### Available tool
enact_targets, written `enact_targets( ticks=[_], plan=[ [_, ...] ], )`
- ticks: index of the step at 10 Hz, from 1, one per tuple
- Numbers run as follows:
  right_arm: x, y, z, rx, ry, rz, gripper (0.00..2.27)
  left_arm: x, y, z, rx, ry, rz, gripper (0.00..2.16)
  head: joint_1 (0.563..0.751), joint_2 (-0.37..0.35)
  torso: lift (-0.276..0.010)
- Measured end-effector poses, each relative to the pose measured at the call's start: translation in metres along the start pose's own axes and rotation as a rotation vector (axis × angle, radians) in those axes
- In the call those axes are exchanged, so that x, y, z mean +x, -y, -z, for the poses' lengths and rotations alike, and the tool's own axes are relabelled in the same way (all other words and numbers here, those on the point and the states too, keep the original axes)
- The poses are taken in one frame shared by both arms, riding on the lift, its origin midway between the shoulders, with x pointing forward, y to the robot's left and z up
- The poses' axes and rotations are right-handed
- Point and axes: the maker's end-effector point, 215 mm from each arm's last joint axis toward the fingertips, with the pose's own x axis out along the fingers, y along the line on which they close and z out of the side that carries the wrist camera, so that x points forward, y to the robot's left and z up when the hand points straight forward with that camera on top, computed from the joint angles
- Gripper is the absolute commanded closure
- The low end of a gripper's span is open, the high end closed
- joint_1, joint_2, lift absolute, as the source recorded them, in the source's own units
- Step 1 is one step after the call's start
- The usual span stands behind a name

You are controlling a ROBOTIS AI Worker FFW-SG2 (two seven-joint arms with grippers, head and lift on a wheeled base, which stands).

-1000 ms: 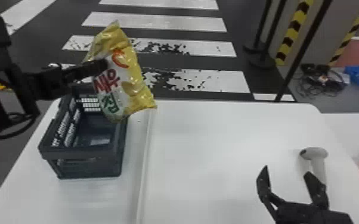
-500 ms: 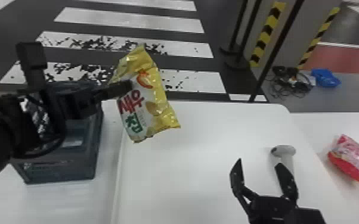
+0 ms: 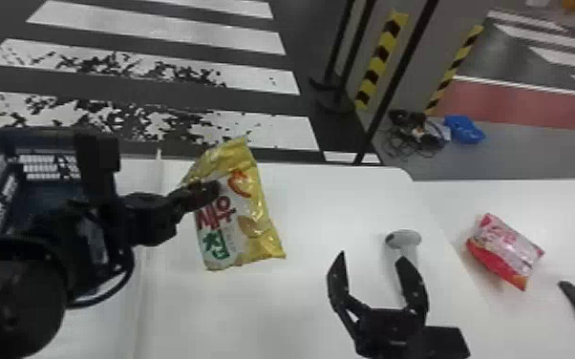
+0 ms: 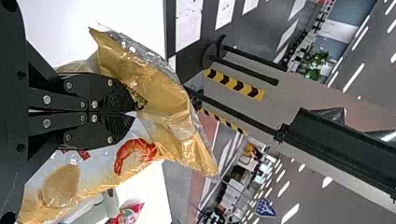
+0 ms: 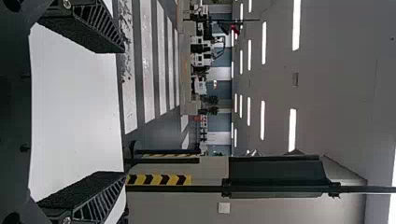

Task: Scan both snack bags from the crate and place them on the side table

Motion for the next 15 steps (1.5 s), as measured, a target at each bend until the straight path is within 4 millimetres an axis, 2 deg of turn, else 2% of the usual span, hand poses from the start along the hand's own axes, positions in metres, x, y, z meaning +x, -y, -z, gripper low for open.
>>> enact_targets(
  ticks=[2,4,6,7,8,9,11,12,13,14,15],
  plan=[
    [0.000,0.001,-0.001,-0.001,0.002,0.001,0.05,0.024,0.022,0.033,0.019,-0.002,0.004,2.14,0.695,-0.350,-0.095],
    [0.000,0.003,-0.002,0.001,0.002,0.005,0.05,0.042,0.041,0.062,0.037,-0.013,0.007,2.14,0.695,-0.350,-0.095],
    [0.000,0.003,-0.002,0.004,0.002,0.006,0.05,0.055,0.054,0.104,0.022,-0.069,0.020,2.14,0.695,-0.350,-0.095],
    [0.000,0.003,-0.001,0.005,0.001,0.006,0.05,0.060,0.058,0.122,0.019,-0.094,0.022,1.96,0.695,-0.350,-0.095],
    [0.001,0.003,-0.001,0.006,0.000,0.007,0.05,0.064,0.060,0.133,0.022,-0.109,0.028,0.84,0.695,-0.350,-0.095],
    [0.001,0.004,-0.001,0.006,-0.001,0.007,0.05,0.066,0.061,0.133,0.031,-0.101,0.036,0.00,0.695,-0.350,-0.095],
    [0.001,0.004,0.001,0.006,-0.008,0.007,0.05,0.068,0.064,0.112,0.082,-0.057,0.041,0.03,0.695,-0.350,-0.095],
    [0.001,0.004,0.002,0.006,-0.009,0.007,0.06,0.066,0.071,0.088,0.105,-0.016,0.052,0.03,0.695,-0.350,-0.095],
    [0.000,0.004,0.002,0.006,-0.010,0.007,0.06,0.061,0.083,0.057,0.151,0.040,0.062,0.03,0.695,-0.350,-0.095],
    [0.000,0.005,0.002,0.006,-0.011,0.007,0.06,0.052,0.095,0.028,0.198,0.094,0.065,0.03,0.695,-0.350,-0.095],
    [0.000,0.005,0.003,0.006,-0.011,0.007,0.05,0.036,0.097,0.005,0.253,0.136,0.047,0.03,0.695,-0.350,-0.095]
  ],
)
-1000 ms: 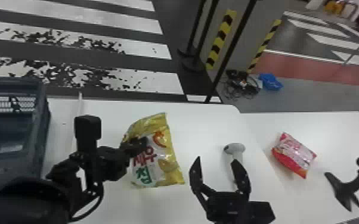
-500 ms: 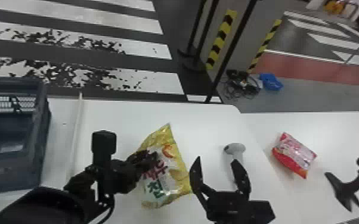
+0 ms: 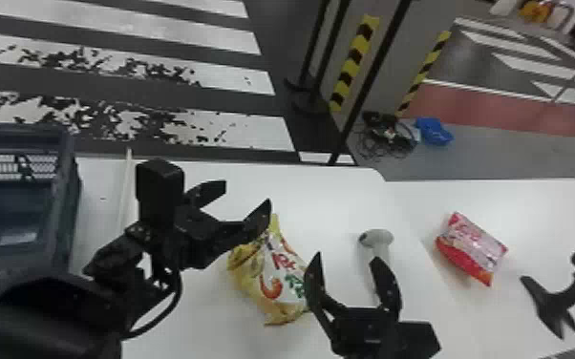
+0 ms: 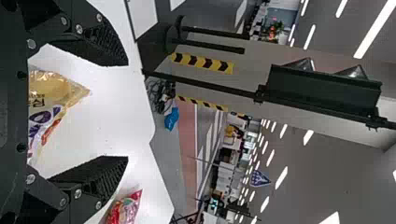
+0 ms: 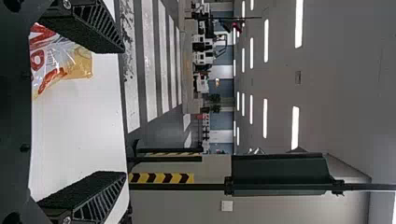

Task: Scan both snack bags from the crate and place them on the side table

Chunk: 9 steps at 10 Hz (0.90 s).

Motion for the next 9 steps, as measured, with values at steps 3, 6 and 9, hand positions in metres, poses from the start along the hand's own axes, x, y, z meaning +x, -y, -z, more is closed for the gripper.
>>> enact_targets(
  ticks=[3,6,9],
  plan=[
    [0.003,-0.002,0.002,-0.001,-0.010,-0.004,0.05,-0.061,-0.065,-0.030,0.136,0.030,-0.143,0.03,0.695,-0.343,-0.095],
    [0.005,-0.003,0.006,0.002,-0.024,-0.004,0.04,-0.130,-0.132,-0.065,0.219,0.167,-0.302,0.04,0.695,-0.235,-0.095],
    [0.017,-0.002,0.029,0.058,-0.141,-0.037,0.03,-0.196,-0.172,-0.076,0.268,0.266,-0.414,0.04,0.695,-0.132,-0.095]
  ],
)
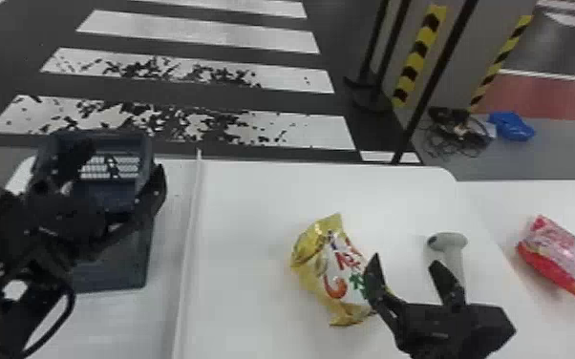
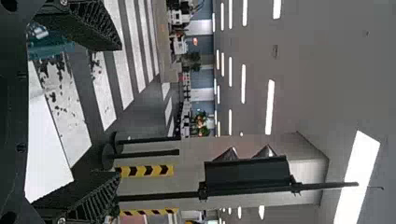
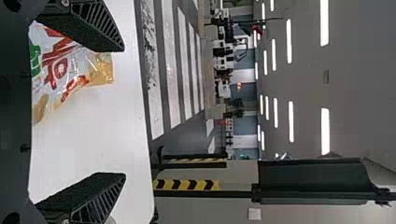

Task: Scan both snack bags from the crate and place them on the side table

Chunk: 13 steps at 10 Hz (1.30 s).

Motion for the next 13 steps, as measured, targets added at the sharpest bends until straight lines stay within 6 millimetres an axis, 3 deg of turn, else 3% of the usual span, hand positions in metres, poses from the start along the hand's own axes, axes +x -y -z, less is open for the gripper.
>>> enact_targets(
  ticks=[2,4,7,10,13],
  plan=[
    [0.014,0.013,0.019,0.084,-0.129,-0.013,0.04,-0.028,-0.020,0.007,-0.018,0.008,-0.040,0.05,0.695,-0.110,-0.095],
    [0.024,0.028,0.036,0.190,-0.257,-0.022,0.03,-0.051,-0.028,0.008,-0.032,0.032,-0.062,0.06,0.695,-0.108,-0.095],
    [0.021,0.042,0.056,0.417,-0.404,-0.054,0.04,-0.076,-0.034,0.021,-0.048,0.029,-0.089,0.07,0.695,-0.107,-0.095],
    [0.007,0.030,0.072,0.586,-0.556,-0.136,0.11,-0.084,-0.032,0.036,-0.065,0.007,-0.091,0.07,0.695,-0.094,-0.095],
    [-0.009,0.023,0.087,0.616,-0.645,-0.154,0.12,-0.086,-0.030,0.041,-0.071,0.000,-0.092,0.07,0.695,-0.081,-0.095]
  ],
)
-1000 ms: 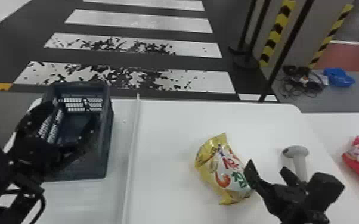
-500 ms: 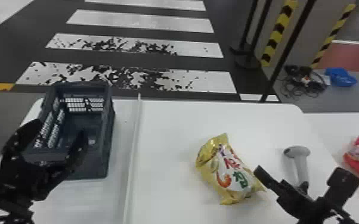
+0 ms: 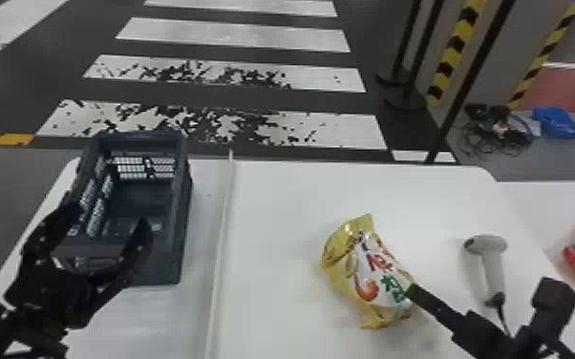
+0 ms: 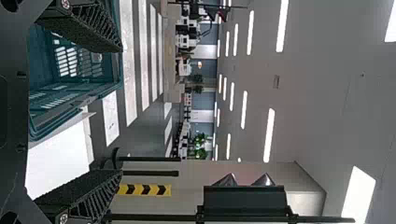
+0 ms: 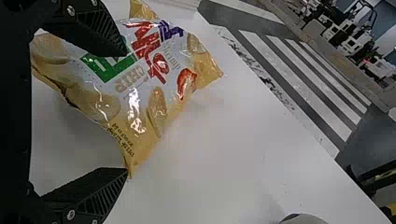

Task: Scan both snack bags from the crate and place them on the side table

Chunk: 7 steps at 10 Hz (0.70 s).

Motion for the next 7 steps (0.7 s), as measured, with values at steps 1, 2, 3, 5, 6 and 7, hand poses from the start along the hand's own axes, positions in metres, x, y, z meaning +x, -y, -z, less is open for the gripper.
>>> enact_targets(
  ticks=[1,2,3,5,6,7],
  plan=[
    [-0.002,0.001,0.005,0.012,-0.021,-0.001,0.13,0.000,0.000,0.002,-0.001,-0.004,-0.001,0.07,0.695,-0.078,-0.095],
    [-0.002,-0.001,0.005,0.019,-0.025,-0.009,0.13,-0.001,0.000,0.005,-0.002,-0.009,-0.001,0.07,0.695,-0.075,-0.095],
    [0.000,-0.005,0.003,0.021,-0.028,-0.017,0.13,-0.001,0.001,0.006,-0.002,-0.011,0.002,0.08,0.695,-0.074,-0.095],
    [0.007,-0.014,0.004,0.048,-0.057,-0.045,0.14,0.000,0.003,0.007,-0.002,-0.013,0.008,0.08,0.695,-0.067,-0.095],
    [0.010,-0.017,0.007,0.077,-0.076,-0.064,0.15,0.000,0.004,0.007,-0.002,-0.013,0.009,0.08,0.695,-0.059,-0.095],
    [0.012,-0.017,0.008,0.097,-0.088,-0.071,0.15,0.000,0.004,0.007,-0.002,-0.013,0.009,0.08,0.695,-0.055,-0.095]
  ],
)
